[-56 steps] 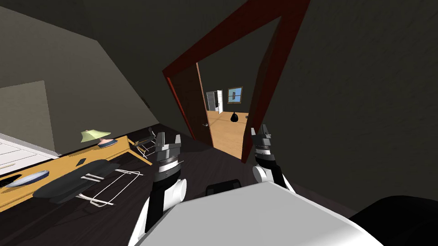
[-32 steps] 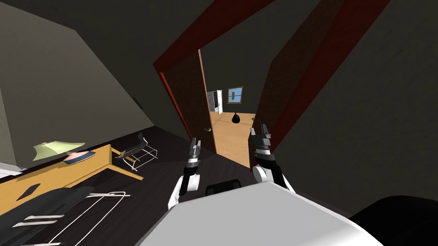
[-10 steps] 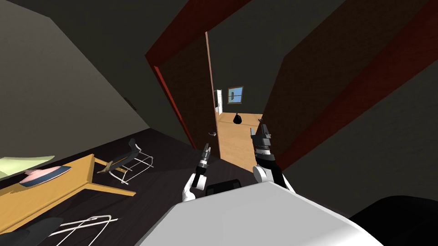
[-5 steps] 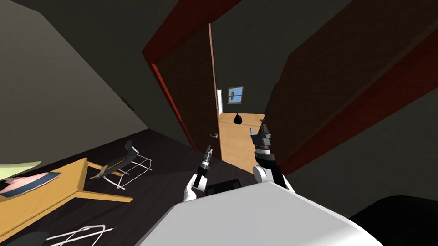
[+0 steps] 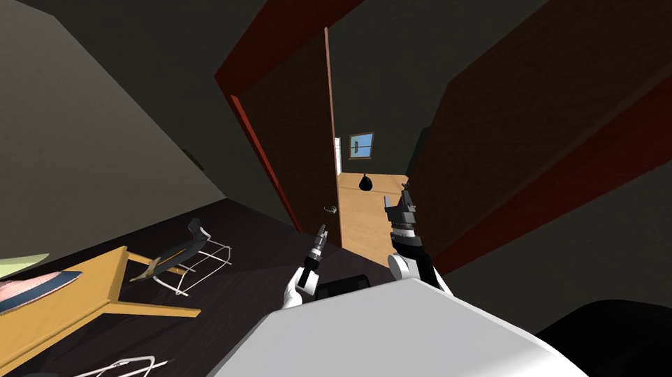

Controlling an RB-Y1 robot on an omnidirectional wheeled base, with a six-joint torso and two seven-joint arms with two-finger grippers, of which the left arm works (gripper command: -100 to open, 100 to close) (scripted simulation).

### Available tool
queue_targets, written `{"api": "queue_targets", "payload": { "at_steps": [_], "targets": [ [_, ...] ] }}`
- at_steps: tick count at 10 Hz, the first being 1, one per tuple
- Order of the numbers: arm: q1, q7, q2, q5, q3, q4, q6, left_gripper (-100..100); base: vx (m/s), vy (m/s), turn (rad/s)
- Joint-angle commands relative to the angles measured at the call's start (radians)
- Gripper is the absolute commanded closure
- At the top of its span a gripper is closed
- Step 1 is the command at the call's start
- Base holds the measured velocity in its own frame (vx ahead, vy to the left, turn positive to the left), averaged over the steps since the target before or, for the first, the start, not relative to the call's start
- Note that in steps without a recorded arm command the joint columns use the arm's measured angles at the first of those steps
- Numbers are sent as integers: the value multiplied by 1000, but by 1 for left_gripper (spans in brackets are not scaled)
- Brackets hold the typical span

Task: Push the door open

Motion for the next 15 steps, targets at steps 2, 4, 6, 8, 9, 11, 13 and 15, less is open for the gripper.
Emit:
{"api": "queue_targets", "payload": {
  "at_steps": [2,4,6,8,9,11,13,15],
  "targets": [
    [-26,2,-4,-1,-13,68,-16,-100,92,51,-16],
    [-44,4,-6,-2,-23,114,-26,-100,99,61,-12],
    [-51,5,-7,-3,-27,133,-30,-100,54,33,-5],
    [-66,6,-9,-3,-35,171,-38,-100,67,27,-13],
    [-73,7,-10,-4,-39,190,-42,-100,81,38,-10],
    [-89,9,-12,-4,-47,230,-51,-100,87,56,-10],
    [-94,9,-13,-5,-50,243,-54,-100,62,37,-5],
    [-103,10,-15,-5,-55,266,-59,-100,58,29,-7]
  ]
}}
